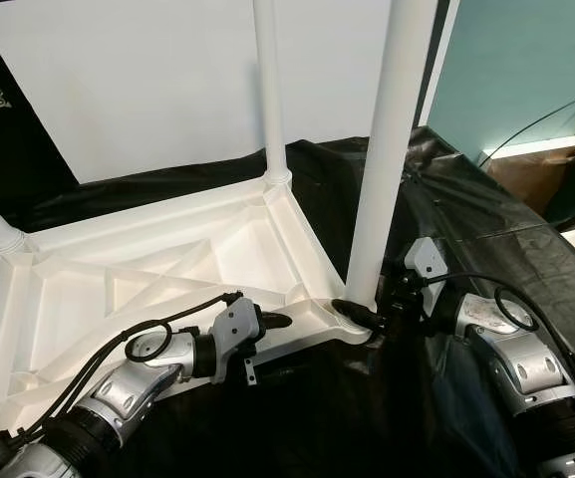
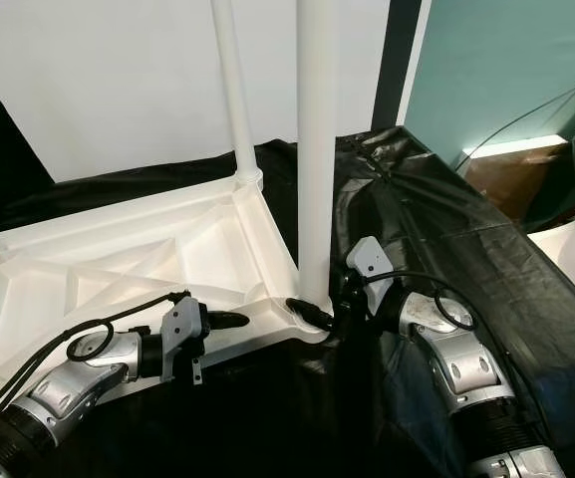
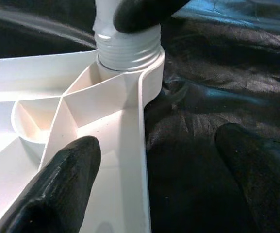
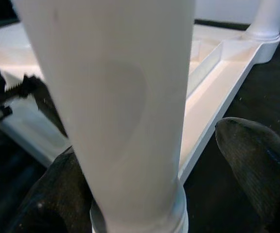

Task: Building children table

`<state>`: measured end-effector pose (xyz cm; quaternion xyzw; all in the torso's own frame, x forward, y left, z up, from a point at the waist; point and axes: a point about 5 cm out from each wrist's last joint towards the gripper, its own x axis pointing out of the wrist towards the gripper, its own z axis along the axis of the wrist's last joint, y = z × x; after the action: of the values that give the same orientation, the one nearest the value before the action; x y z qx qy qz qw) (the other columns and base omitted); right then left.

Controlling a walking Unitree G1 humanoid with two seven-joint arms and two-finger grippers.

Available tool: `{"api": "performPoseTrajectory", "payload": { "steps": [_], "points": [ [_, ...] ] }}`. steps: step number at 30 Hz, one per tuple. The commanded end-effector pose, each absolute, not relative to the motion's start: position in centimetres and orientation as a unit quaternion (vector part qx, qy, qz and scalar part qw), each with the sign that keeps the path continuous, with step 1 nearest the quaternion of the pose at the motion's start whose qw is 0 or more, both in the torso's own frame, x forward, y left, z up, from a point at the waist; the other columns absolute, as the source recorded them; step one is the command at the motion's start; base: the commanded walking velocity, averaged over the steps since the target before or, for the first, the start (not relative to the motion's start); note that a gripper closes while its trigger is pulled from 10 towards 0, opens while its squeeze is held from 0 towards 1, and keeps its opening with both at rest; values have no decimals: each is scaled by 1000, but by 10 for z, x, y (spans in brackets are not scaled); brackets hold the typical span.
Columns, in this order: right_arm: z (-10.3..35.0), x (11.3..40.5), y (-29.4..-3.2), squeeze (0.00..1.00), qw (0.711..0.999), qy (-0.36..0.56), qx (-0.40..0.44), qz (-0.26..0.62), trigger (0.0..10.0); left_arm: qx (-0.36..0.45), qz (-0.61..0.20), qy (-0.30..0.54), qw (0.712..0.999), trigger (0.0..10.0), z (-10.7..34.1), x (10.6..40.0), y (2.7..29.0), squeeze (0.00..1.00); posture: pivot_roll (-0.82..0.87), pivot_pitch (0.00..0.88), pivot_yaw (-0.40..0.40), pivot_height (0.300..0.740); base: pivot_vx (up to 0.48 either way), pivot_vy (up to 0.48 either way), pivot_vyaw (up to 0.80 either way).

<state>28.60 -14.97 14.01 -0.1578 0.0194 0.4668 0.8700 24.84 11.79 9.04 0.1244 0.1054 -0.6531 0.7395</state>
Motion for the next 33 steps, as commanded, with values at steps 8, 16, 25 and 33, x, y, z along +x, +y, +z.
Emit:
{"api": "performPoseTrajectory", "payload": {
  "steps": [8,16,25,33],
  "points": [
    [136,287,-147,0,821,49,-204,531,4078,105,-773,206,591,10000,59,212,127,584,-35,0,23,740,0,0,0],
    [138,294,-155,0,815,54,-220,534,0,113,-750,236,608,10000,48,213,125,592,-25,1,15,740,0,0,0],
    [136,292,-155,0,821,50,-211,528,0,145,-680,281,661,8314,30,228,124,0,-33,6,23,740,0,0,0],
    [137,292,-155,0,829,42,-200,520,0,186,-641,299,682,0,20,236,125,0,-42,5,32,740,0,0,0]
  ]
}}
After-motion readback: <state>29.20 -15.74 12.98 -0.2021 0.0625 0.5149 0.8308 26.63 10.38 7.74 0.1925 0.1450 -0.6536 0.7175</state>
